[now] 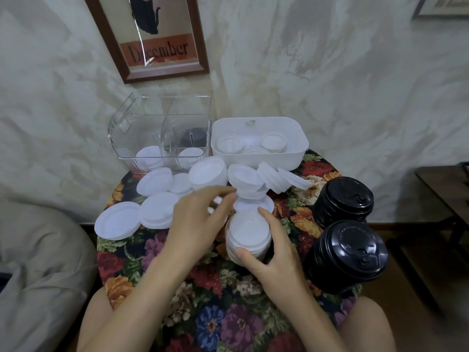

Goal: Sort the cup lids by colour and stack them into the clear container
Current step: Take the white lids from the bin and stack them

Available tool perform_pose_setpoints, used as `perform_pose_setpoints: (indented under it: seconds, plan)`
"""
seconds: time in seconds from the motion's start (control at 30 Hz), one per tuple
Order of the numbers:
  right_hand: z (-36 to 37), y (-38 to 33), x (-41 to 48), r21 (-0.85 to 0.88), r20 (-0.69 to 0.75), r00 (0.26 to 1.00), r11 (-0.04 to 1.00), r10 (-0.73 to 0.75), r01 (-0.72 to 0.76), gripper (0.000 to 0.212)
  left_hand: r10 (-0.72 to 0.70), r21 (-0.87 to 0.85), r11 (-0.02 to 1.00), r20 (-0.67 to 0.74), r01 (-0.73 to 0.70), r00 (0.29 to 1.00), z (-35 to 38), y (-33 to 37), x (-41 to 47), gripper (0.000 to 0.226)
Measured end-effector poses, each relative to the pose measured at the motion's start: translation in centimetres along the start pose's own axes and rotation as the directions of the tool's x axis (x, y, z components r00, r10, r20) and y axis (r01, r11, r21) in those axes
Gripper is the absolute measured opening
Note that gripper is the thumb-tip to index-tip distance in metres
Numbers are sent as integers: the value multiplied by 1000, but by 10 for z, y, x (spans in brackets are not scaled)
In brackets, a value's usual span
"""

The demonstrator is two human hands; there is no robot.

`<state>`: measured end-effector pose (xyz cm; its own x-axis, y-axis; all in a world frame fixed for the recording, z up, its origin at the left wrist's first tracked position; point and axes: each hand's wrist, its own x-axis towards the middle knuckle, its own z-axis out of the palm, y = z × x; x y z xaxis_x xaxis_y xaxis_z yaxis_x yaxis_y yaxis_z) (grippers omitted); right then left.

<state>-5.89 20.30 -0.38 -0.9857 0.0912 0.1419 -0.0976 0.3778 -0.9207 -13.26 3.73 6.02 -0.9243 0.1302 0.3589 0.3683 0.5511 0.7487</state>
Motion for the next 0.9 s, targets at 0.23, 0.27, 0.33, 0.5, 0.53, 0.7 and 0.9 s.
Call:
perform_pose_setpoints:
  seconds: [0.23, 0.27, 0.33, 0.5, 0.53, 0.7, 0.9]
  plan:
    - [-1, 1, -2, 11, 25, 999, 999, 31, -31, 79, 90, 193, 973, 171, -123, 981, 33, 8, 132, 24]
    - [-2, 1, -1, 12, 28, 999, 999, 32, -33, 79, 68, 228, 966, 220, -119, 973, 40, 6, 146, 24]
    - [-2, 0, -1, 16, 35, 999, 999, 39, -40, 79, 25, 262, 958, 345, -122, 938, 50, 3, 163, 25]
    - [-3, -3, 0, 23, 30, 999, 999, 37, -38, 83, 18, 221, 964, 505, -149, 863, 56, 0, 168, 24]
    - [-3, -4, 0, 25, 31, 999, 999, 38, -39, 82, 20, 223, 962, 512, -156, 859, 56, -2, 169, 22]
    - [-3, -4, 0, 35, 45, 998, 998, 43, -45, 79, 7, 256, 954, 505, -157, 863, 58, -5, 186, 16]
    - [-5, -4, 0, 25, 63, 996, 998, 59, -61, 79, -243, 434, 901, 558, -29, 793, 75, -16, 218, 50]
